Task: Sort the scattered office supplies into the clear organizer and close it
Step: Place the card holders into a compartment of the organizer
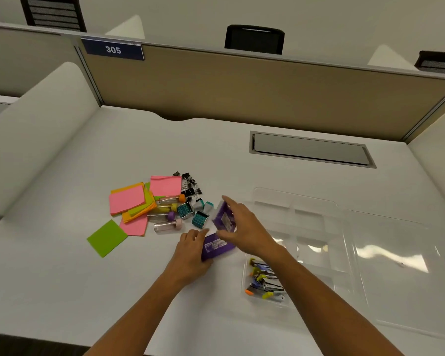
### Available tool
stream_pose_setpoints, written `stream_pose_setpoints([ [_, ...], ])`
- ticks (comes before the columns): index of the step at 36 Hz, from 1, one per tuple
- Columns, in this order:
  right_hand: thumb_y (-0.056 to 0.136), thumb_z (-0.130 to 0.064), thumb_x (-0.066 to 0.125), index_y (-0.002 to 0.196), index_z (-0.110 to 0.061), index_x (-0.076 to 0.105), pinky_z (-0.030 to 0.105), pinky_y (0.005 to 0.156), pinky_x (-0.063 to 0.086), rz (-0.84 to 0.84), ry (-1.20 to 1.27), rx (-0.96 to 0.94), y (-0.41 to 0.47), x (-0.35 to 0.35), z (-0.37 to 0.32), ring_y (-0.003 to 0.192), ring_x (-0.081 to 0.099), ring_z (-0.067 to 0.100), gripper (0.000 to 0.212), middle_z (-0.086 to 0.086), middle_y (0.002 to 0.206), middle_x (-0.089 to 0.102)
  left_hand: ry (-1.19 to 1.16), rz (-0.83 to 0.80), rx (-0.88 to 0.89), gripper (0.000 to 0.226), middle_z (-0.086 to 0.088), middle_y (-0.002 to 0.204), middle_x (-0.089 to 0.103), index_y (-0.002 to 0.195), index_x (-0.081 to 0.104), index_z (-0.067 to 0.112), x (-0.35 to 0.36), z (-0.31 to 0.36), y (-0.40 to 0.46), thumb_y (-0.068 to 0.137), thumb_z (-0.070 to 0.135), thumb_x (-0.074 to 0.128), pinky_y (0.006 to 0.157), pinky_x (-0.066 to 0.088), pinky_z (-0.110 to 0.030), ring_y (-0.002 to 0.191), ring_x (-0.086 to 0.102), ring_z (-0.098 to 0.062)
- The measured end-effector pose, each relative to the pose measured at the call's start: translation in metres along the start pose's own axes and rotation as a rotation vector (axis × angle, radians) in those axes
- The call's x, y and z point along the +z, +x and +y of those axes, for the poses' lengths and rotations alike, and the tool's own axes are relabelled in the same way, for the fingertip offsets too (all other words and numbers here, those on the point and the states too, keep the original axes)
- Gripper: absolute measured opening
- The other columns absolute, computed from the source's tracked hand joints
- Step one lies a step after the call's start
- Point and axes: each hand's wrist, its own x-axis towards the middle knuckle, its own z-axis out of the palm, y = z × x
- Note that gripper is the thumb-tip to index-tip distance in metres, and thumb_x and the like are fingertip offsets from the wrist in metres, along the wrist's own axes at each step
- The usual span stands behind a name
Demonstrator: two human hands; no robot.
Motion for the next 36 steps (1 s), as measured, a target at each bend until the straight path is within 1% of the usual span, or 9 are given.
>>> stream_pose_setpoints([
  [3,0.082,-0.032,0.078,0.149,-0.051,0.016,0.009,0.064,0.051,0.043,0.332,0.062,-0.006,-0.017,-0.004,0.100,0.062,0.005,0.094,-0.018,0.117,0.053,0.049,-0.031,0.026,0.078,0.000,0.138,0.040,0.144,0.034,0.029,0.001,-0.001,-0.004,0.078,0.051,0.070,0.094,0.044,-0.026,0.123,0.036,-0.015],
  [8,0.094,-0.013,0.061,0.133,-0.053,0.041,0.031,0.078,0.060,0.080,0.865,0.160,-0.020,-0.043,0.006,0.109,0.065,0.026,0.059,0.009,0.125,0.057,0.153,0.028,0.069,0.064,0.000,0.137,0.045,0.143,0.038,0.025,0.000,0.006,-0.009,0.088,0.054,0.051,0.089,0.043,-0.022,0.115,0.042,-0.013],
  [12,0.094,0.003,0.048,0.128,-0.038,0.049,0.039,0.079,0.060,0.128,1.098,0.254,-0.034,-0.063,0.018,0.111,0.063,0.038,0.053,0.019,0.128,0.055,0.205,0.101,0.099,0.045,-0.001,0.121,0.059,0.133,0.050,0.019,-0.007,0.017,-0.010,0.097,0.043,0.038,0.082,0.045,-0.023,0.096,0.051,-0.012],
  [15,0.093,0.007,0.047,0.126,-0.033,0.051,0.040,0.077,0.060,0.168,1.166,0.286,-0.044,-0.075,0.027,0.109,0.064,0.040,0.052,0.021,0.127,0.056,0.165,0.108,-0.015,0.032,-0.001,0.111,0.063,0.125,0.051,0.018,-0.012,0.024,-0.008,0.101,0.034,0.037,0.079,0.049,-0.026,0.087,0.056,-0.011],
  [19,0.094,0.005,0.050,0.128,-0.029,0.052,0.044,0.081,0.060,0.230,1.250,0.292,-0.058,-0.089,0.039,0.106,0.065,0.038,0.048,0.022,0.126,0.058,0.112,0.070,-0.162,0.030,-0.003,0.121,0.060,0.127,0.044,0.018,-0.013,0.033,-0.008,0.098,0.021,0.051,0.081,0.053,-0.027,0.097,0.061,-0.015],
  [22,0.094,0.004,0.051,0.129,-0.028,0.052,0.044,0.081,0.060,0.264,1.276,0.289,-0.070,-0.100,0.048,0.105,0.067,0.039,0.048,0.024,0.125,0.059,0.002,0.136,-0.195,0.024,-0.007,0.120,0.058,0.121,0.046,0.016,-0.015,0.040,-0.010,0.097,0.014,0.051,0.075,0.053,-0.026,0.096,0.060,-0.017],
  [28,0.096,0.001,0.051,0.132,-0.027,0.051,0.043,0.077,0.061,0.319,1.260,0.295,-0.102,-0.119,0.067,0.105,0.068,0.041,0.046,0.021,0.126,0.062,-0.302,0.281,-0.044,0.025,-0.003,0.119,0.054,0.127,0.048,0.016,-0.033,0.076,-0.011,0.102,0.017,0.045,0.067,0.044,-0.013,0.099,0.053,-0.015],
  [32,0.099,-0.010,0.052,0.131,-0.027,0.054,0.045,0.071,0.060,0.395,1.241,0.325,-0.126,-0.128,0.081,0.098,0.072,0.037,0.036,0.021,0.124,0.064,-0.433,0.209,0.097,0.030,0.009,0.115,0.057,0.131,0.051,0.023,-0.045,0.115,-0.012,0.101,0.019,0.048,0.066,0.049,-0.015,0.097,0.058,-0.008],
  [36,0.099,-0.013,0.053,0.132,-0.028,0.055,0.048,0.070,0.060,0.505,1.241,0.337,-0.152,-0.139,0.097,0.102,0.069,0.039,0.036,0.019,0.123,0.065,-0.433,0.075,0.186,0.031,0.010,0.110,0.064,0.127,0.060,0.025,-0.042,0.152,-0.013,0.097,0.019,0.056,0.070,0.047,-0.009,0.091,0.058,0.000],
])
